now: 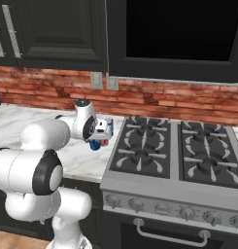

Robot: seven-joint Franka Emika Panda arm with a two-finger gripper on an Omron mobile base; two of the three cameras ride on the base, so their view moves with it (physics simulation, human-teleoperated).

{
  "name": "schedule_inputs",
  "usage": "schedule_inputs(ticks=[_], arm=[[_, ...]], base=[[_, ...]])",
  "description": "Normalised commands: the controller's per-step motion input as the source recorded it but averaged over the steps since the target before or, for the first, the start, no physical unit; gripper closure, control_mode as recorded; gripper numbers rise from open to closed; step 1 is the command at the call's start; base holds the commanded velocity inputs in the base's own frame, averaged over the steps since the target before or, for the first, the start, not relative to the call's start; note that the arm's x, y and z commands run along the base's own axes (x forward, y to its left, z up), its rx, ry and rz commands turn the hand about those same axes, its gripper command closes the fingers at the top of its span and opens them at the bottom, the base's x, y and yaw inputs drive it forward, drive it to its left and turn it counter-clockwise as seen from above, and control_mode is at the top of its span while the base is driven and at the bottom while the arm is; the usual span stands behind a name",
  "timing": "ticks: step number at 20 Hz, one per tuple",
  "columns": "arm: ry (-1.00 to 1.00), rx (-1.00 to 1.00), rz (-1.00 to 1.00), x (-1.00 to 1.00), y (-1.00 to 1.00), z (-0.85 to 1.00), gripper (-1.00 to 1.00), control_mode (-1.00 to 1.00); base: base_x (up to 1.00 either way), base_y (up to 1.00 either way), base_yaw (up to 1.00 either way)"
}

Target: Four empty soda cans are scattered around the kitchen. Gather all the cans and cluster them next to the stove for recycling.

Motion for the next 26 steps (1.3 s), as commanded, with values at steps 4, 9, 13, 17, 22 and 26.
schedule_inputs(ticks=[4,9,13,17,22,26], arm=[[0.0,0.01,0.0,0.17,0.0,-0.26,1.0,-1.0],[0.01,0.01,0.0,0.12,0.0,-0.23,1.0,-1.0],[0.06,0.0,0.0,0.11,0.0,-0.08,1.0,-1.0],[0.09,0.0,0.0,0.15,0.0,-0.04,1.0,-1.0],[0.09,0.0,0.0,0.12,0.0,-0.07,1.0,-1.0],[0.04,0.0,0.0,0.08,0.0,-0.16,1.0,-1.0]], base=[[0.0,0.0,0.0],[0.0,0.0,0.0],[0.0,0.0,0.0],[0.0,0.0,0.0],[0.0,0.0,0.0],[0.0,0.0,0.0]])
